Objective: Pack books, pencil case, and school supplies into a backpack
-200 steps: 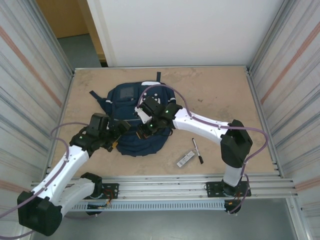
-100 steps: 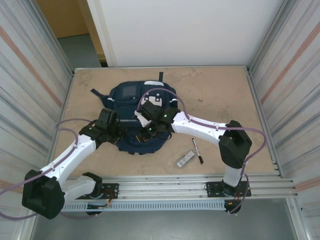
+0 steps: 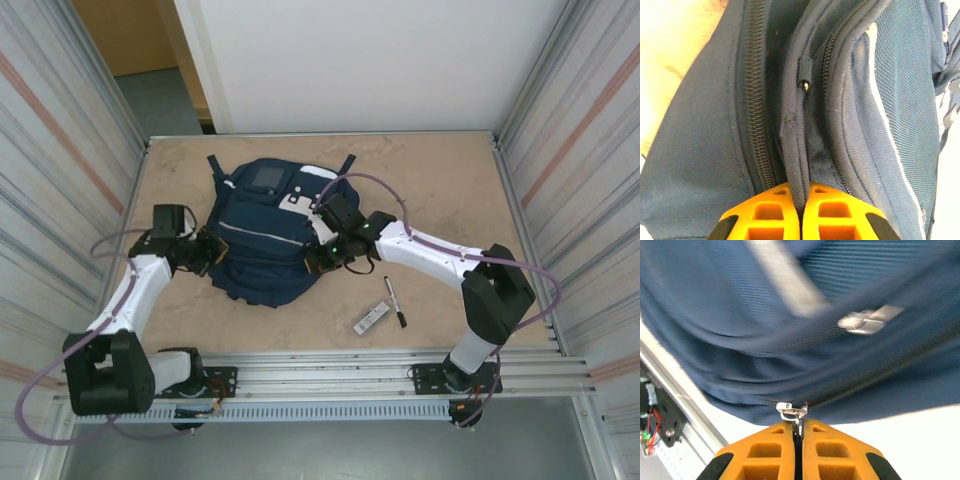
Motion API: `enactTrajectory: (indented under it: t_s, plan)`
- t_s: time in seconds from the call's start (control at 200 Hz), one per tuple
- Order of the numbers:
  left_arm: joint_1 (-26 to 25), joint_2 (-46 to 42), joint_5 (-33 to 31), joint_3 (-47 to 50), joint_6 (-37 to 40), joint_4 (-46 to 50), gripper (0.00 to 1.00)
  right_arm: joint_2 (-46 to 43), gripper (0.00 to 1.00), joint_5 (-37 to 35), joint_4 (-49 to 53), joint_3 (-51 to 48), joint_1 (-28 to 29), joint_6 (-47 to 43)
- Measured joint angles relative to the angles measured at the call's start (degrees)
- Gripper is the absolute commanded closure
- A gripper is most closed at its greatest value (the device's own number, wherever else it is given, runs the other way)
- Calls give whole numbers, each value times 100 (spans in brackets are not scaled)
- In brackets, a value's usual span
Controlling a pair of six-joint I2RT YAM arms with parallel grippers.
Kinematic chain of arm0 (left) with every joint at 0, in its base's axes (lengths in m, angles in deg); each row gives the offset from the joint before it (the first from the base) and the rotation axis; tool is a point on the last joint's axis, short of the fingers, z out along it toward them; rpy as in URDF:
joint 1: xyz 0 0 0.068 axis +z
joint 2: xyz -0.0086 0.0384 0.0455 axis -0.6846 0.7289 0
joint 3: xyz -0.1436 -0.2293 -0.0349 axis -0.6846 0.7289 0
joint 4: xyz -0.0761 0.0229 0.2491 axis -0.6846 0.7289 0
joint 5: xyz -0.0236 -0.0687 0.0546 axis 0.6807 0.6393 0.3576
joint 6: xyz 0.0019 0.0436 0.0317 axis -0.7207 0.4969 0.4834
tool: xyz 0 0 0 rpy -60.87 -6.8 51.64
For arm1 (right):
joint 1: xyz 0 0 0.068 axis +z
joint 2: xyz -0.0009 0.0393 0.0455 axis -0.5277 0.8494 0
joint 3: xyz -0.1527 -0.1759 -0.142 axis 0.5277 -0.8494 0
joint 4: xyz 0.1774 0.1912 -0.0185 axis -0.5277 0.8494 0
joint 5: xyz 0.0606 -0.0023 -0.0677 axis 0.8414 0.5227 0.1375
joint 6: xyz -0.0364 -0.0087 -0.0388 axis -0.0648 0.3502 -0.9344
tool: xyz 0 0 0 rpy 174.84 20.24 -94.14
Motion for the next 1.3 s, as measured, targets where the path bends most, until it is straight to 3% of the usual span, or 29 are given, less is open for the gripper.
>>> enactTrajectory:
  t_s: [0.09,0.145,0.276,0.386,0.491,0.732,1.057,1.143,1.238,1.298]
  plan:
    - [378,579,522,-389,476,332,99,-2,100,-59,-131,37,-61,-42]
    - [529,994,713,-721,754,597,75,0,100,-107,-160,118,24,-61]
    - [776,1314,625,-1082,1119,656,52,76,100,-400,249,522,223,-122]
    - [721,907,483,-1062,1163,684,45,232,100,-531,562,839,365,-127]
    - [474,-13,457,-811,1078,728,42,389,100,-522,693,1045,520,-127]
    - [-640,-1941,107,160,199,739,42,483,100,-354,713,1115,662,-122]
    - [-2306,-1493,-892,752,-1255,0,41,533,100,-328,675,1137,940,-22]
    - [-2608,-1388,-1266,750,-1495,-144,48,573,100,-334,667,1139,997,20]
    - [-2850,-1309,-1637,702,-1611,-175,62,623,100,-374,636,1145,1110,52]
    - [-2894,-1298,-1779,671,-1591,-175,78,625,100,-385,562,1145,1176,59]
